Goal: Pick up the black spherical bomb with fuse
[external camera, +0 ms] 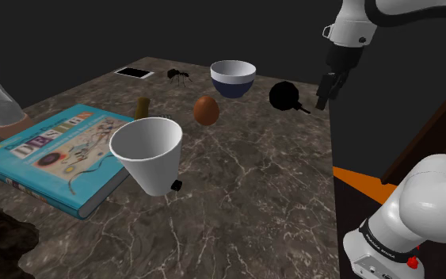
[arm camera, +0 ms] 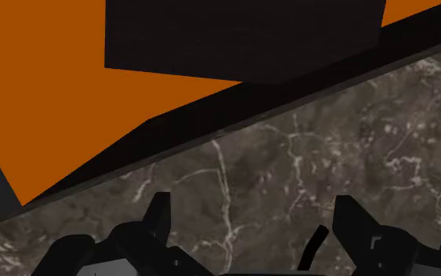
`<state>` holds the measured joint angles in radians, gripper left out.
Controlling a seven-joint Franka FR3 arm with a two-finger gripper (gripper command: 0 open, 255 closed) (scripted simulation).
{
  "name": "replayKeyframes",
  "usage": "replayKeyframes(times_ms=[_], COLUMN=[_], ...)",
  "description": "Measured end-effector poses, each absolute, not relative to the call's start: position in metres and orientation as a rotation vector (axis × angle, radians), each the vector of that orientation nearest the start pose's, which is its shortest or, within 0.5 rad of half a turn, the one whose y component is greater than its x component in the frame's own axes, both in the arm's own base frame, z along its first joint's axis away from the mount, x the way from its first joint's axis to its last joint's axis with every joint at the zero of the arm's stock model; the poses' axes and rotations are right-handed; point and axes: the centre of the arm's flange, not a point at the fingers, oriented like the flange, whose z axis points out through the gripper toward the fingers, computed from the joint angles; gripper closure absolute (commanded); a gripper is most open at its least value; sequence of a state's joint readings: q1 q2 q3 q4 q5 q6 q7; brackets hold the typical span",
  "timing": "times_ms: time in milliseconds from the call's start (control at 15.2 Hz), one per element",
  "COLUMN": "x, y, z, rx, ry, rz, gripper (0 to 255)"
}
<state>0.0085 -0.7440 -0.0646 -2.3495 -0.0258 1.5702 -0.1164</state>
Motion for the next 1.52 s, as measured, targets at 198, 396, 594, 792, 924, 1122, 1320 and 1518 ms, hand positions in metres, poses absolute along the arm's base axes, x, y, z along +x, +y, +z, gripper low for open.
replayKeyframes(times_ms=[198,396,594,792,924,1122,1320,1518], x=[0.328,0.350,0.361,0.362,0.362,0.362,0.362,0.362], y=[-0.018,-0.001,0.010,0.011,0.011,0.011,0.011,0.011], z=[0.585,0.599,0.600,0.587,0.575,0.568,0.567,0.567], rx=[-3.117,-3.112,-3.110,-3.109,-3.109,-3.109,-3.109,-3.109], ry=[-0.148,-0.205,-0.232,-0.235,-0.235,-0.235,-0.236,-0.236], rz=[0.033,-0.016,-0.040,-0.043,-0.043,-0.044,-0.044,-0.045], gripper=[0,0,0,0,0,255,255,255])
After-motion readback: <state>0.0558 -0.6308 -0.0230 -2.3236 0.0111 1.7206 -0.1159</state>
